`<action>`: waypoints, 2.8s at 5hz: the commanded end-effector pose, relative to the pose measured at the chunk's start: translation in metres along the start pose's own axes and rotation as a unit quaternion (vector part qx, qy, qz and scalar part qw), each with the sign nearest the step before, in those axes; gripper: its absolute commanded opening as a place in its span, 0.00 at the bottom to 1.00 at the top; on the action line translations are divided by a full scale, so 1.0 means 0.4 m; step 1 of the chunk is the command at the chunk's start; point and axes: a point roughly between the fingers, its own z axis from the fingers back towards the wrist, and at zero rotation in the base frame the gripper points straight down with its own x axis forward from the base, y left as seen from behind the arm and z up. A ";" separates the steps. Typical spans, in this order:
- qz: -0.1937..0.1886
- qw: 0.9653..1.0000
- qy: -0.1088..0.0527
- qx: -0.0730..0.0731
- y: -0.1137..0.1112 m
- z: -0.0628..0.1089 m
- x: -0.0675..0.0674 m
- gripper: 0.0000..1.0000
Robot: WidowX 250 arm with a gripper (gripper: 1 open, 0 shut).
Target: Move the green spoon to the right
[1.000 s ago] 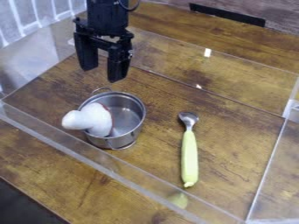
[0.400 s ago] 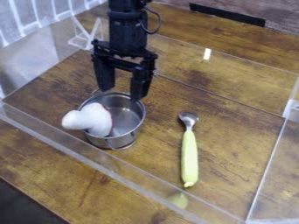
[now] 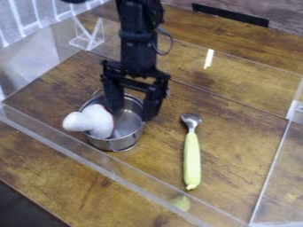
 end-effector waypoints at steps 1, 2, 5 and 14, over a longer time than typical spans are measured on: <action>0.009 0.998 -0.061 -0.007 -0.045 0.064 0.008 1.00; 0.018 0.997 -0.075 -0.011 -0.062 0.075 0.019 1.00; 0.097 0.986 -0.135 -0.023 -0.134 0.046 0.019 1.00; 0.086 0.976 -0.202 -0.016 -0.252 -0.010 0.114 1.00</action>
